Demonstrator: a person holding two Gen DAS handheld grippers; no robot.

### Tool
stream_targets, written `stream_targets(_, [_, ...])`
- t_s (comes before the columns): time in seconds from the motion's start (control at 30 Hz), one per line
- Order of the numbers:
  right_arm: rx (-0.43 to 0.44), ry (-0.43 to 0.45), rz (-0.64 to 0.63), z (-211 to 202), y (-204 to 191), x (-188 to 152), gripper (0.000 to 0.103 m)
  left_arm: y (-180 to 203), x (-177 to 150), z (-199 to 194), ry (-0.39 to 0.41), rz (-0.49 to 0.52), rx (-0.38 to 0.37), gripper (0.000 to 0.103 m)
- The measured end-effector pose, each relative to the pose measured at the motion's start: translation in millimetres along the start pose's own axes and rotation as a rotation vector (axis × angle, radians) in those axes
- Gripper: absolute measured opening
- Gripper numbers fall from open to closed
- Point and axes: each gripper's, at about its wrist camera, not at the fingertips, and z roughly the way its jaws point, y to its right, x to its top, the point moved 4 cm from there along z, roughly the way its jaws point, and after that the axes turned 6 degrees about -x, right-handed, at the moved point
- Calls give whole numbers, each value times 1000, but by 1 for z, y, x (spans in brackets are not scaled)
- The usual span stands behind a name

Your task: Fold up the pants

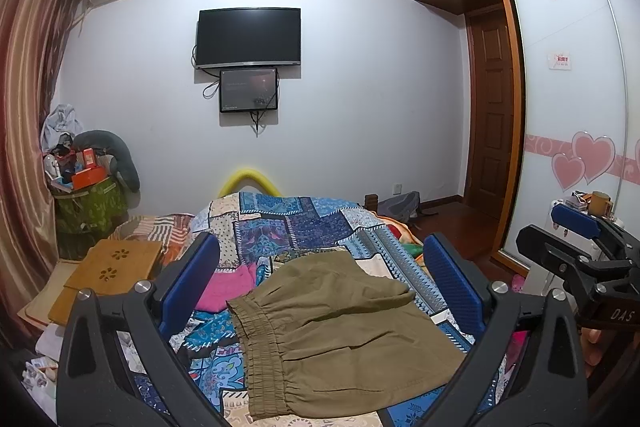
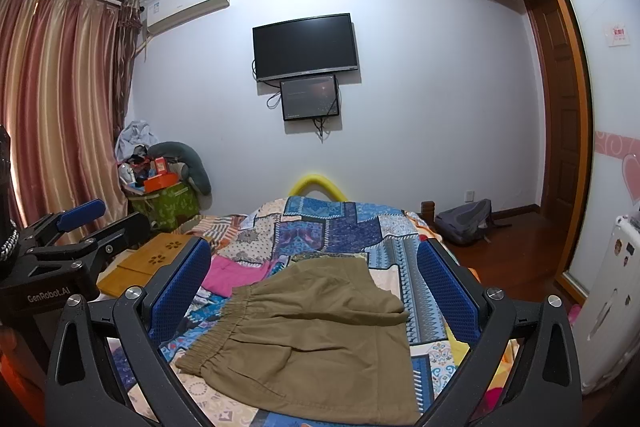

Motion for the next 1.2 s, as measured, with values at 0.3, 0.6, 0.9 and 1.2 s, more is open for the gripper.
stream_targets(0.3, [0,-1,-1,0,0,0,103,-2,0,1,2,-3,5,103])
stream_targets(0.6, [-1,-3,-2,1,-1,0,103,-3,-1,0,3,-2,7,103])
stream_targets(0.9, [-3,-9,-5,2,-1,-1,103,-8,-2,6,-6,-6,9,103])
stream_targets(1.2, [-46,-82,-7,30,12,-16,103,-24,-23,51,-106,-15,35,103])
